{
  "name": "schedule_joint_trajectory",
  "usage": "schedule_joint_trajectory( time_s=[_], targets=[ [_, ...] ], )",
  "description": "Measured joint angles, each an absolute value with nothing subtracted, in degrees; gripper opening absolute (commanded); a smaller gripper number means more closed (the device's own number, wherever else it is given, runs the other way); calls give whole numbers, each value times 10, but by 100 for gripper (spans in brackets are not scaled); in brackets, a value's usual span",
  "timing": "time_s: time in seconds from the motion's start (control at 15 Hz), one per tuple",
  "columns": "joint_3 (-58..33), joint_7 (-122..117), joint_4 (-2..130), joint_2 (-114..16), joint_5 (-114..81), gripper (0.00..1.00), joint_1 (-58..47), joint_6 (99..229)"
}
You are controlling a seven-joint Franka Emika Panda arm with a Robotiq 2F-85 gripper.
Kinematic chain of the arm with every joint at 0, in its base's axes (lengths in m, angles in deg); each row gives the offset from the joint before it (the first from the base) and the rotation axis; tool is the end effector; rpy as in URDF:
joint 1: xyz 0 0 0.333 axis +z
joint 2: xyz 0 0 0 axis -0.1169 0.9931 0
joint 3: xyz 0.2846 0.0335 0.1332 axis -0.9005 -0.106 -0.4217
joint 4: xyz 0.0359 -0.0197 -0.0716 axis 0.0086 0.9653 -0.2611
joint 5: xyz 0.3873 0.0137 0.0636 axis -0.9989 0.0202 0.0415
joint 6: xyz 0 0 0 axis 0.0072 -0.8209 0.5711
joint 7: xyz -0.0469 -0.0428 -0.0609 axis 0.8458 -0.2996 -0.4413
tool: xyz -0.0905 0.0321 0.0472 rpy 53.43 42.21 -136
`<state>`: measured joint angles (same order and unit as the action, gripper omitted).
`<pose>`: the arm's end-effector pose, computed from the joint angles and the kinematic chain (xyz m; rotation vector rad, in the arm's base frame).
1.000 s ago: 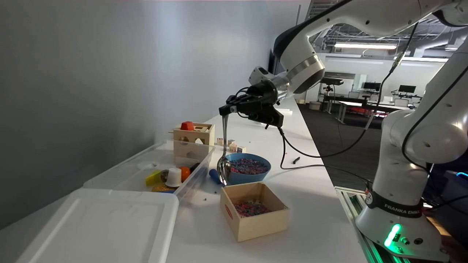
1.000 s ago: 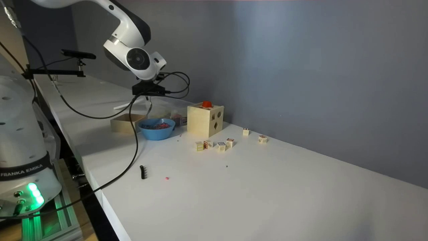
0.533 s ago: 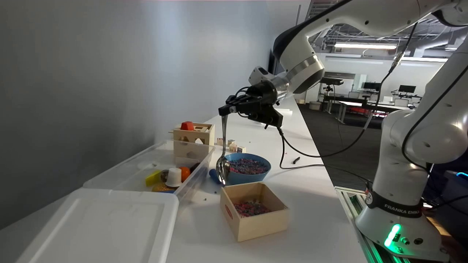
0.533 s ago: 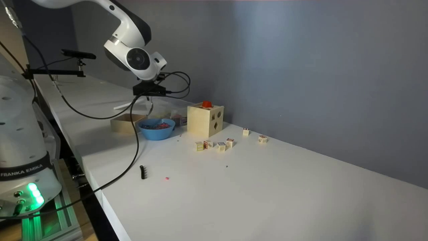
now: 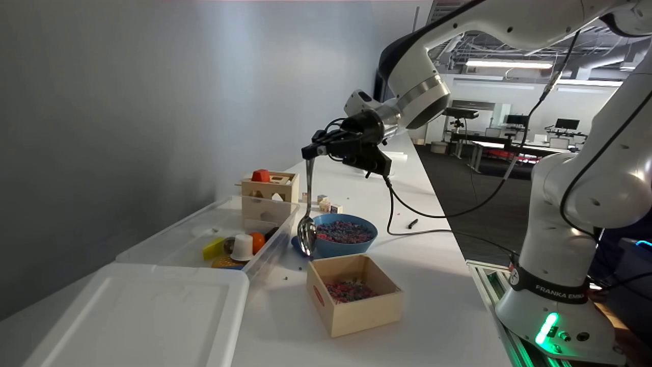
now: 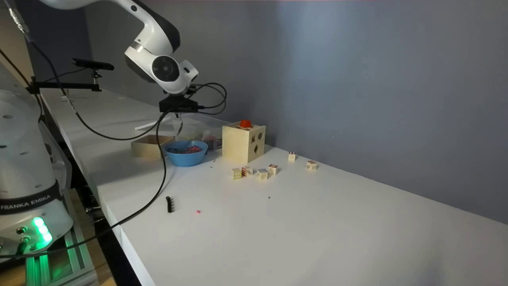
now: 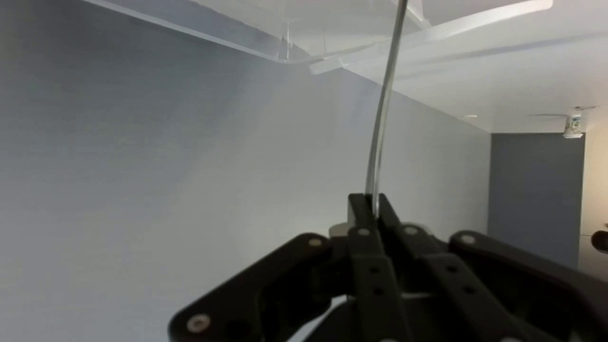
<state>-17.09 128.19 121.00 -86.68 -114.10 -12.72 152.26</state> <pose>0.4227 0.0008 0.4092 -1.8967 -1.0241 -1.4397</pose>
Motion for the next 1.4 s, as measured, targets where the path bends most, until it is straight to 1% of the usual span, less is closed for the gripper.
schedule_joint_trajectory(
  time_s=[1.4],
  targets=[
    [-175,1282,1210,-860,-1140,1,-117,1520]
  ],
)
